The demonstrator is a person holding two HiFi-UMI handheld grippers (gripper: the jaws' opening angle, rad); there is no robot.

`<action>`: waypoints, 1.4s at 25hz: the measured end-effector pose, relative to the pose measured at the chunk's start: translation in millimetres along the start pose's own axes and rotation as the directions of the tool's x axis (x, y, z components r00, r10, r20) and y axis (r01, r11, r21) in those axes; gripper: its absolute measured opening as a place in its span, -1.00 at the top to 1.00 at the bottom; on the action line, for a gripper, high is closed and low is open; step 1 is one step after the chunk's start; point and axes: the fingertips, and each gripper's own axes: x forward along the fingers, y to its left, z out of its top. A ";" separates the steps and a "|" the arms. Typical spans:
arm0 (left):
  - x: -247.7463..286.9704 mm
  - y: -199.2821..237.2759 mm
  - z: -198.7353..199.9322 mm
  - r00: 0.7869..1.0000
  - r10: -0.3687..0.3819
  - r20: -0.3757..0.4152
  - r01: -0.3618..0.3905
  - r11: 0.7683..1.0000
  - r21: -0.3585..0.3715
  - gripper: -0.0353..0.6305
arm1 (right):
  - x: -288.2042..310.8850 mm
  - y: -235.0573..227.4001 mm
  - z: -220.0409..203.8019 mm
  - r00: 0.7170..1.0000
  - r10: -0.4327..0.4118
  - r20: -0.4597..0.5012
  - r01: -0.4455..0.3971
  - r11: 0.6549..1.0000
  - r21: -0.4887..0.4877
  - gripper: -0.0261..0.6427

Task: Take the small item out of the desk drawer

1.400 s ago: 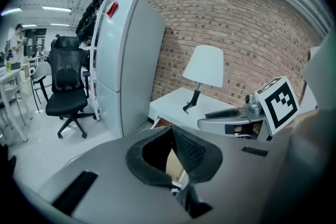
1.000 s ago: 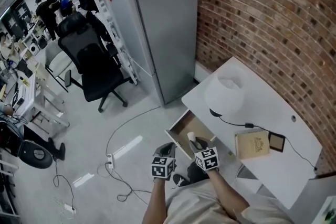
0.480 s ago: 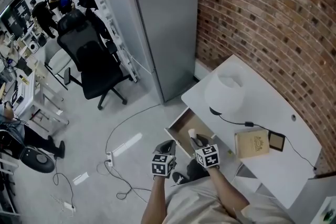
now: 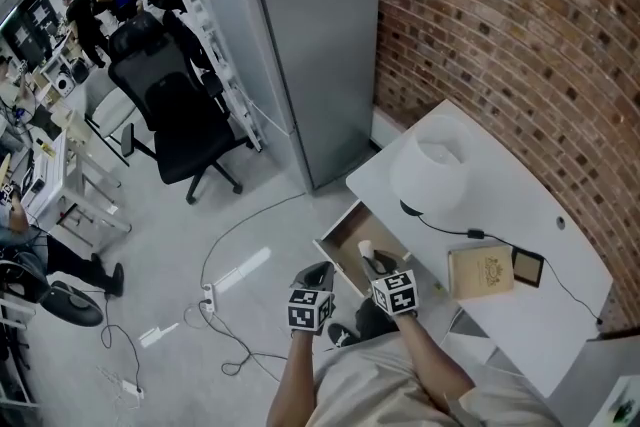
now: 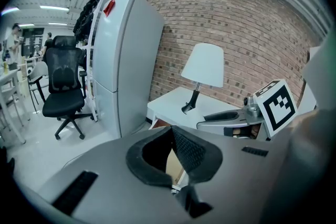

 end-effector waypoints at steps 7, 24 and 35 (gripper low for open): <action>2.8 2.1 0.7 1.000 -0.001 -0.003 0.001 1.000 0.000 0.84 | 4.3 -1.6 0.7 1.000 -0.002 -0.006 0.002 1.000 0.005 0.50; 2.5 5.1 -2.3 1.000 -0.003 -0.004 0.003 1.000 -0.008 0.84 | 7.5 1.3 -4.7 1.000 0.002 -0.024 -0.002 1.000 0.000 0.50; -0.9 6.0 -4.8 1.000 -0.004 -0.004 0.004 1.000 -0.005 0.84 | 7.6 6.2 -3.7 1.000 0.008 -0.016 -0.008 1.000 -0.005 0.50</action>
